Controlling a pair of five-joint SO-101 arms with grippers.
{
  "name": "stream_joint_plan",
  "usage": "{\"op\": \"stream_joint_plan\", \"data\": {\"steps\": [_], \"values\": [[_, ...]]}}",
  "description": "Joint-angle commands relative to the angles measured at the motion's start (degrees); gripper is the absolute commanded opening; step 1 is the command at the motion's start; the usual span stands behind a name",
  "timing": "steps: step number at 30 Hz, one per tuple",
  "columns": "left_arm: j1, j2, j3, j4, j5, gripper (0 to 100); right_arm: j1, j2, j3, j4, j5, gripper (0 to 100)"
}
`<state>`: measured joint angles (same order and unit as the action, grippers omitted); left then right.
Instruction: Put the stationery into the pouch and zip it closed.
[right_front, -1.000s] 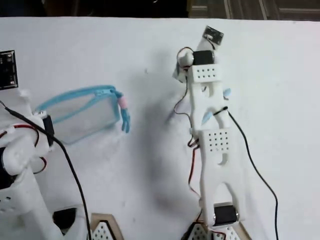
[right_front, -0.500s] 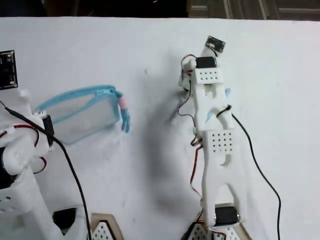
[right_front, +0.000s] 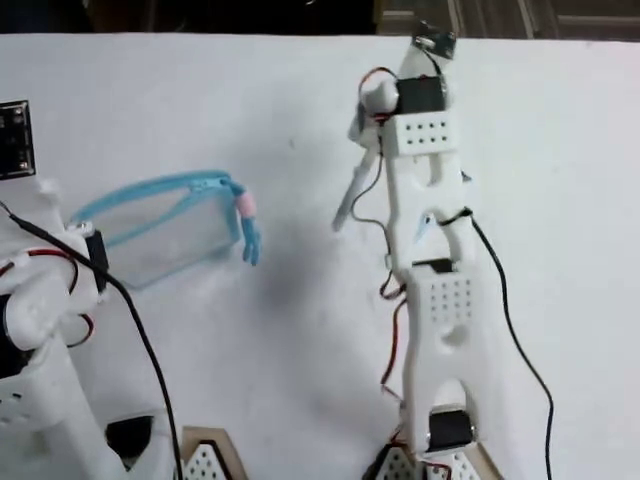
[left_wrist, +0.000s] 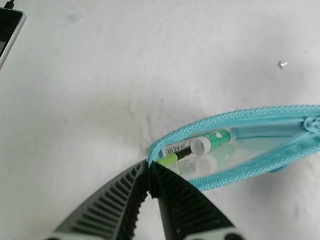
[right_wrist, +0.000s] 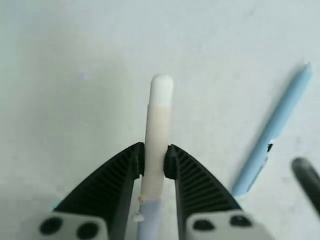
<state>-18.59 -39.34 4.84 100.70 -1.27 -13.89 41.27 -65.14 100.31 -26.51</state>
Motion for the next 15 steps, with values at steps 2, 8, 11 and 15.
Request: {"op": "stream_joint_plan", "data": {"steps": [2, 8, 11, 15], "values": [[-0.04, 3.56, 3.43, 0.70, -0.09, 2, -6.99, -24.13, 24.26, 1.27, 0.35, 1.6], [-0.04, 3.56, 3.43, 0.53, -0.09, 2, -14.64, -46.90, 49.93, 1.10, 4.48, 1.7], [-0.04, 3.56, 3.43, 0.70, -0.09, 2, -17.45, -55.43, 59.52, 1.10, 10.46, 1.7], [-0.04, 3.47, 3.34, 0.88, -0.09, 2, -22.02, -65.63, 71.56, 0.66, 18.11, 1.7]]}}
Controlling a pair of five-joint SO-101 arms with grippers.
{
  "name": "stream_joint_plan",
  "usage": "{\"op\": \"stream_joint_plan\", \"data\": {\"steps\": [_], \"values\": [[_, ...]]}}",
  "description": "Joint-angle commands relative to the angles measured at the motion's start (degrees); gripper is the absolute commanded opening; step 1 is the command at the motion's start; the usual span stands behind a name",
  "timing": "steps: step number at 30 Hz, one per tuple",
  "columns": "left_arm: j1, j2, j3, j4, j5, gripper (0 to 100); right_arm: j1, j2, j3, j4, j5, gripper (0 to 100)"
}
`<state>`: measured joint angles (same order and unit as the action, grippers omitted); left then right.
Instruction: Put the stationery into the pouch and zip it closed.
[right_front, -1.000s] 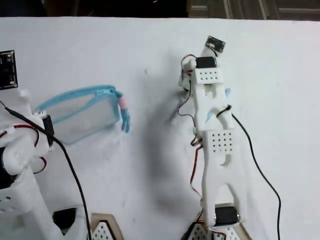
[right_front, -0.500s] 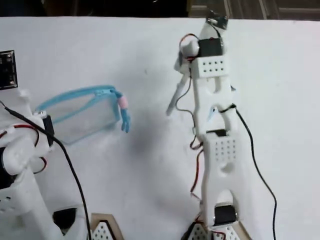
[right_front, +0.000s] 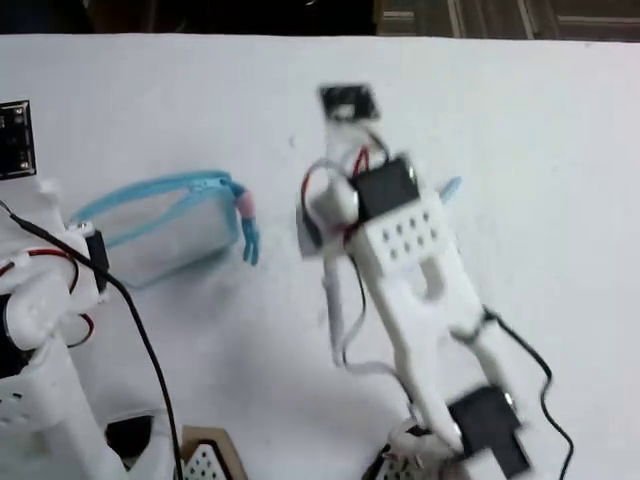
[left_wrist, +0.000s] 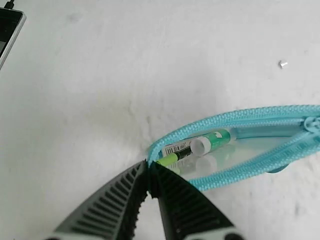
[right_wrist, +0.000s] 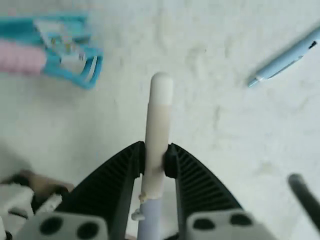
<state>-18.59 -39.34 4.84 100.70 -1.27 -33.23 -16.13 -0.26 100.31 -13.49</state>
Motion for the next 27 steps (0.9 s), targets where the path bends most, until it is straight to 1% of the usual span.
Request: {"op": "stream_joint_plan", "data": {"steps": [1, 3, 5, 10, 14, 19, 23, 27], "values": [[-0.04, 3.47, 3.52, 0.62, -0.09, 2, -3.74, -10.51, 9.67, -0.31, 6.77, 1.7], [-0.04, 3.56, 3.69, 0.44, -0.09, 2, -4.79, -14.55, 14.68, -4.26, 9.32, 1.7], [-0.04, 3.56, 3.60, 0.44, -0.09, 2, -4.88, -17.80, 18.29, -11.56, 9.76, 1.7], [-0.04, 3.56, 3.60, 0.44, -0.09, 2, -5.14, -25.01, 24.62, -34.95, 9.58, 1.7], [-0.04, 3.56, 3.52, 0.44, -0.09, 2, -4.79, -30.46, 26.81, -56.22, 6.33, 1.7], [-0.04, 3.56, 3.52, 0.44, -0.09, 2, -6.37, -36.97, 26.55, -76.88, 5.98, 1.7], [-0.04, 3.56, 3.60, 0.44, -0.09, 2, -10.07, -39.25, 26.55, -87.69, 3.87, 1.7], [-0.04, 3.56, 3.69, 0.44, -0.09, 2, -12.79, -36.97, 26.64, -90.59, 3.96, 1.7]]}}
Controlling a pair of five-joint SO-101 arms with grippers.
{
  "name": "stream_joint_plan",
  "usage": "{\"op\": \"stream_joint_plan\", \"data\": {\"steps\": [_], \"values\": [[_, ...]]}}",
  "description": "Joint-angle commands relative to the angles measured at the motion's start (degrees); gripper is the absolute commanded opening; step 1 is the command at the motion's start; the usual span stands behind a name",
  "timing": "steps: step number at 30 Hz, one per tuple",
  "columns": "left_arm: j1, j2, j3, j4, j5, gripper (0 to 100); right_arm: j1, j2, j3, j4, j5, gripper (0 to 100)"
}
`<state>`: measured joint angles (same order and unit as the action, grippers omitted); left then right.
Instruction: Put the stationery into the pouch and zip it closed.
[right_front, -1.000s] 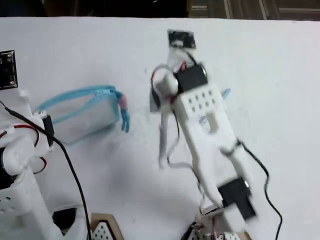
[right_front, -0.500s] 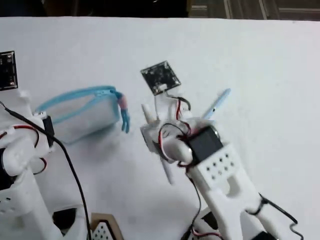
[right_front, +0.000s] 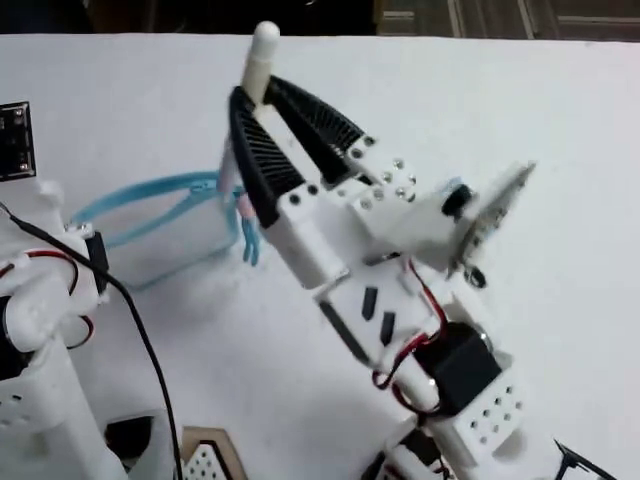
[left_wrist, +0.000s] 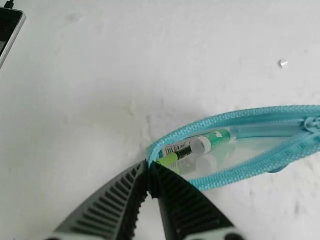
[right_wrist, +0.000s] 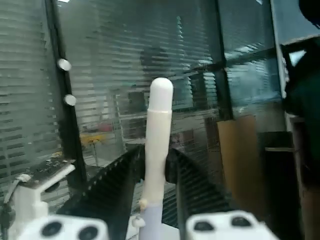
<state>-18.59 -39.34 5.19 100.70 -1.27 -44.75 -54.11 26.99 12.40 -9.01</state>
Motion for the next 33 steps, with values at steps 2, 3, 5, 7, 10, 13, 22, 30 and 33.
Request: {"op": "stream_joint_plan", "data": {"steps": [2, 3, 5, 7, 10, 13, 22, 30, 33], "values": [[-0.04, 3.56, 3.34, 0.44, -0.09, 2, -1.27, 2.59, -0.53, -3.47, -0.70, 1.7], [-0.04, 3.56, 3.34, 0.44, -0.09, 2, -1.36, 3.65, -0.26, -4.97, -0.70, 1.7], [-0.04, 3.56, 3.25, 0.44, -0.09, 2, -1.45, 6.20, -0.26, -7.60, -0.70, 1.7], [-0.04, 3.56, 3.25, 0.44, -0.09, 2, -1.45, 9.27, -0.26, -9.71, -0.44, 1.7], [-0.04, 3.56, 3.34, 0.44, -0.09, 2, -1.45, 13.93, -0.26, -12.26, -0.53, 1.7], [-0.04, 3.56, 3.34, 0.44, -0.09, 2, -1.45, 17.19, -0.26, -12.88, -0.70, 1.7], [-0.04, 3.56, 3.25, 0.44, -0.09, 2, -4.35, 19.47, 4.84, -12.88, -0.44, 1.7], [-0.04, 3.56, 3.25, 0.44, -0.09, 2, -5.93, 21.41, 9.58, -10.24, 2.37, 9.1], [-0.04, 3.56, 3.25, 0.44, -0.09, 2, -6.46, 20.79, 7.30, -4.62, 2.46, 28.2]]}}
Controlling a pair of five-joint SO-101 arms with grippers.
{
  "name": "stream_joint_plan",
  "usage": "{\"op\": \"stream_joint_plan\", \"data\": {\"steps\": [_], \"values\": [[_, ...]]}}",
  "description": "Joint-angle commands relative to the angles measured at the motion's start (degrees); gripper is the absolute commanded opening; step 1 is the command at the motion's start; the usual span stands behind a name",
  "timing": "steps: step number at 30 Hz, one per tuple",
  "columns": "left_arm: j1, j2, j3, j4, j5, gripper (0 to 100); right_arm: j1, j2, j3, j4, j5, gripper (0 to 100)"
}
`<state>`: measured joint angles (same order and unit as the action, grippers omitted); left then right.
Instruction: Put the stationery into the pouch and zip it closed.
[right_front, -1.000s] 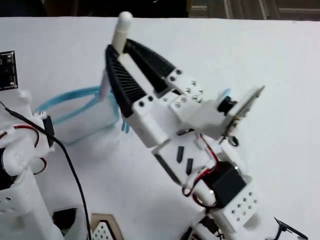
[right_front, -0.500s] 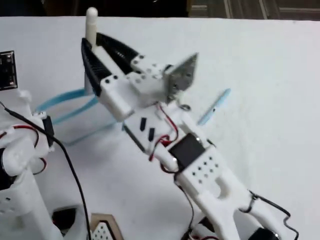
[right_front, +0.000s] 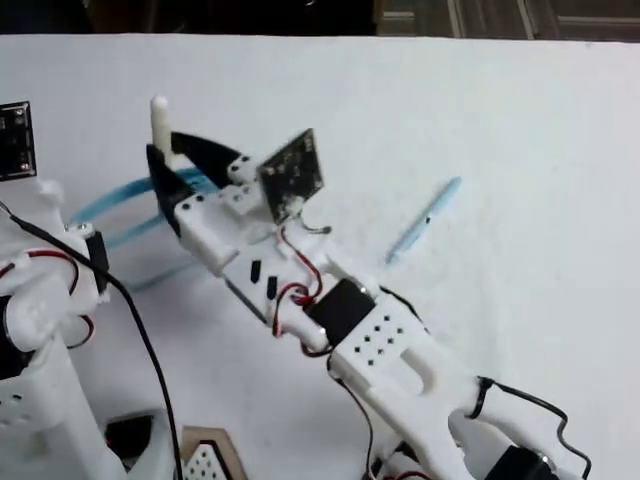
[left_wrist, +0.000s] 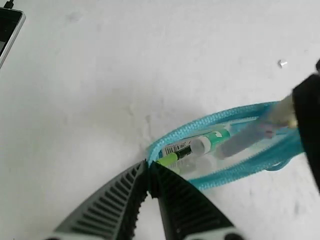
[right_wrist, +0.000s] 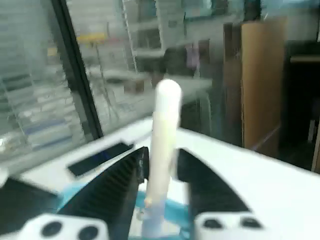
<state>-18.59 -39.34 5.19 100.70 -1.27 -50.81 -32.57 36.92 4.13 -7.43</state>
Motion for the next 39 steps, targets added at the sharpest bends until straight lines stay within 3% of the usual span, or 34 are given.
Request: {"op": "stream_joint_plan", "data": {"steps": [1, 3, 9, 17, 24, 33, 39], "values": [[-0.04, 3.56, 3.25, 0.35, -0.09, 2, -0.31, -0.92, -3.96, 5.05, 0.88, 34.4], [-0.04, 3.56, 3.25, 0.35, -0.09, 2, 0.31, -0.92, -7.47, 8.66, 0.79, 40.6], [-0.04, 3.56, 3.25, 0.35, -0.09, 2, 8.92, -0.31, -20.75, 20.79, -6.77, 34.6], [-0.04, 3.56, 3.16, 0.35, -0.09, 2, 33.63, 12.70, -32.44, 48.22, -8.97, 32.7], [0.04, 2.51, -2.29, 1.49, -0.09, 2, 52.70, 36.88, -42.29, 60.79, -8.97, 32.7], [8.13, 1.36, -5.54, 1.49, 0.00, 2, 55.52, 67.21, -69.10, 78.46, -11.87, 32.7], [7.16, 6.02, -3.52, 1.41, 0.00, 2, 53.58, 81.10, -89.76, 85.93, -14.33, 32.7]]}}
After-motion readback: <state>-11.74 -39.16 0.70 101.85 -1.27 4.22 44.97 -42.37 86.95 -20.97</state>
